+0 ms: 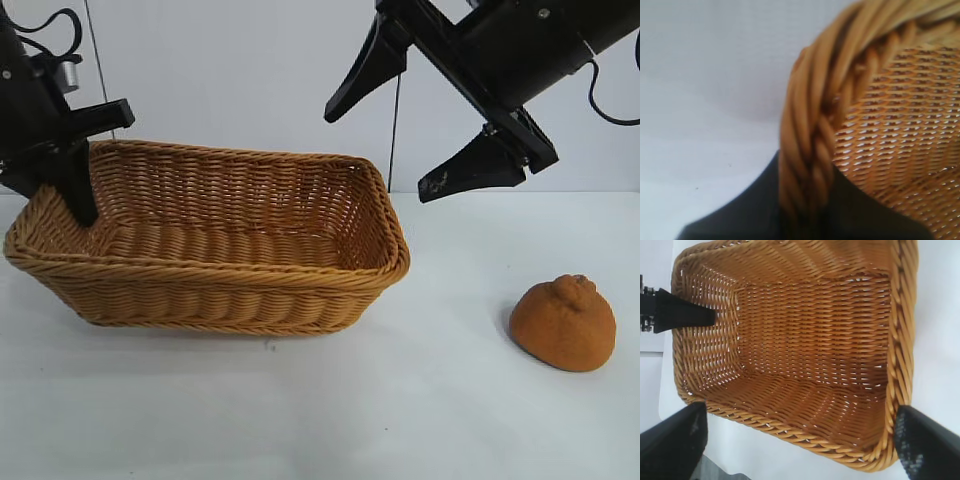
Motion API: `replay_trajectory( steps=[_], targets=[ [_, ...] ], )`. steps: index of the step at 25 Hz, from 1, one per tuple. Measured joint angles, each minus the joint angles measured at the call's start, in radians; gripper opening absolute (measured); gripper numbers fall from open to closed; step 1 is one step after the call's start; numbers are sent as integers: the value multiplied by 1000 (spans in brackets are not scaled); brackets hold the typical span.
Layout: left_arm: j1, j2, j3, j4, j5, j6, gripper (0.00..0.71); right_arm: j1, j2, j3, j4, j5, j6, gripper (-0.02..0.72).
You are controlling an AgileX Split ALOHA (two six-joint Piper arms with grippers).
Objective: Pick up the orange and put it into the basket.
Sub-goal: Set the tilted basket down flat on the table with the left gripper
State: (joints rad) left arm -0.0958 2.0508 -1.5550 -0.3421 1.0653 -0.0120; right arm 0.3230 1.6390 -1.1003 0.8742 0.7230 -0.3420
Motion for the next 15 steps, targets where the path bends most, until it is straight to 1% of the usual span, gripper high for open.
replay_trajectory(
  steps=[7, 12, 13, 15],
  targets=[
    [-4, 102, -4, -18, -23, 22, 81, 0, 0, 0, -1, -1, 0, 694],
    [-5, 136, -5, -29, -35, 38, 90, 0, 0, 0, -1, -1, 0, 694],
    [-5, 136, -5, -31, -36, 45, 125, 0, 0, 0, -1, -1, 0, 694],
    [-5, 136, -10, -37, -36, 51, 255, 0, 0, 0, -1, -1, 0, 694]
  ],
)
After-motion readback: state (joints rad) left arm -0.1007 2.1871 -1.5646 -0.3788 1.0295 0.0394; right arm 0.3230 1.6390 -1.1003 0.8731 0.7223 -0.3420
